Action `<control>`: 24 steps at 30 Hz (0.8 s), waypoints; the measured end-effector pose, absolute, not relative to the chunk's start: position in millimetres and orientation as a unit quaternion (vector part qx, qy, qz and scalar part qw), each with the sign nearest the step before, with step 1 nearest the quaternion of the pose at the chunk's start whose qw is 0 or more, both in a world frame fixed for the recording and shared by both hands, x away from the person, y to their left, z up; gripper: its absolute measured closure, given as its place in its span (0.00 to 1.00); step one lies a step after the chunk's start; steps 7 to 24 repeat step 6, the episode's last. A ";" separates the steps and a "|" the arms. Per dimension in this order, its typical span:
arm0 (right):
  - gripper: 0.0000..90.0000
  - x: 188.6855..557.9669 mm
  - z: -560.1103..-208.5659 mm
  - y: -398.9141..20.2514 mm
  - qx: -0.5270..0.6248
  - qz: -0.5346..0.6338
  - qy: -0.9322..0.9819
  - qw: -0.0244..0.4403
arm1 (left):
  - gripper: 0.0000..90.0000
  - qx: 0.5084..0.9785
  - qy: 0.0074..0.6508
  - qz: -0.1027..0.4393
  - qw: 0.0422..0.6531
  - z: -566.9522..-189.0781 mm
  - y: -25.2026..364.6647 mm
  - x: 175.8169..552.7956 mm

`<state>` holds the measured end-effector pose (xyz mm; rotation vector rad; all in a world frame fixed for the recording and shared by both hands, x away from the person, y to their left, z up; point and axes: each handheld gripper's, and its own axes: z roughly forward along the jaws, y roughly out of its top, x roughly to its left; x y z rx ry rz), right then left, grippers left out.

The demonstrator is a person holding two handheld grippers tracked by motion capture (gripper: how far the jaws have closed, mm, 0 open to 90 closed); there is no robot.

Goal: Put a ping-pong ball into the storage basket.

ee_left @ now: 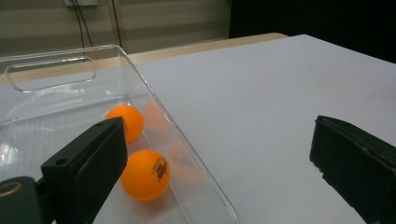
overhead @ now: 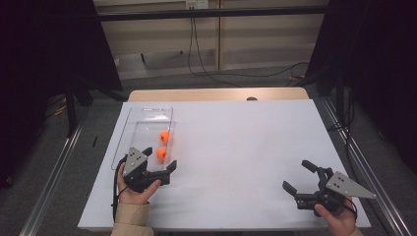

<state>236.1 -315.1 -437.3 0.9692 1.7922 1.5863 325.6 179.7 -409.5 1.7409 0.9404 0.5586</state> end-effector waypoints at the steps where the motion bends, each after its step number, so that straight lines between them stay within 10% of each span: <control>1: 0.04 236.1 -437.2 -314.9 0.361 0.590 0.667 0.276 | 0.05 0.724 0.392 0.231 0.519 -409.3 180.1 325.5; 24: 0.04 236.2 -437.5 -314.5 0.360 0.590 0.668 0.276 | 0.04 0.715 0.396 0.229 0.529 -409.3 181.8 324.9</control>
